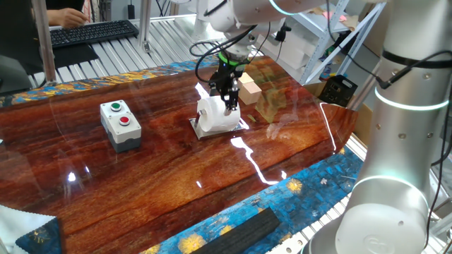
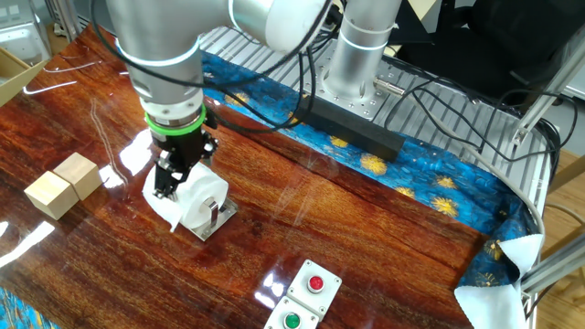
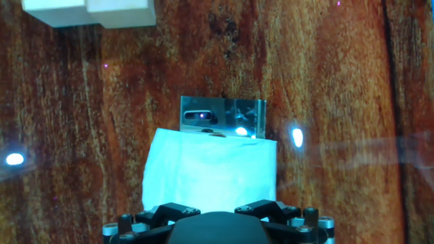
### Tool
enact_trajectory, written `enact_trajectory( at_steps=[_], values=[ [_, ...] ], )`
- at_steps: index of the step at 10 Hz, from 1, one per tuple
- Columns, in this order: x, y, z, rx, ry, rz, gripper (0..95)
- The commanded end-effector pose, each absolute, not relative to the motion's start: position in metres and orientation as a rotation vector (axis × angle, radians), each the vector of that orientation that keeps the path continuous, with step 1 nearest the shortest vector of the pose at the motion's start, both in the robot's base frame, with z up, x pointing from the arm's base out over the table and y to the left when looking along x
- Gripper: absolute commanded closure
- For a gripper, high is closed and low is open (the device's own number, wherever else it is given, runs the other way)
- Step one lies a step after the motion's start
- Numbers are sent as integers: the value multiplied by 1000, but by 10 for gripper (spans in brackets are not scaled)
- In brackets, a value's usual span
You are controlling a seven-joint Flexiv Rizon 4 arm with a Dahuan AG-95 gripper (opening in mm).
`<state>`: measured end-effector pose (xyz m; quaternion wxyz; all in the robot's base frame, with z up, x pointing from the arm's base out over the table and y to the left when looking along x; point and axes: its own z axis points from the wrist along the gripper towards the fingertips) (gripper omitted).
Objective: Take the roll of paper down from the shelf
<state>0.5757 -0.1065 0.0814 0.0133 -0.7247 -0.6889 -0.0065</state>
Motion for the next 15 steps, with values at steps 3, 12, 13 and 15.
enact_trajectory(
  at_steps=[3, 12, 13, 15],
  values=[
    [577, -109, 70, -2259, -2158, -46, 0],
    [580, -116, 77, -2245, -2303, 9, 950],
    [578, -119, 76, -2215, -2336, 15, 950],
    [577, -123, 77, -2197, -2357, 20, 950]
  ],
)
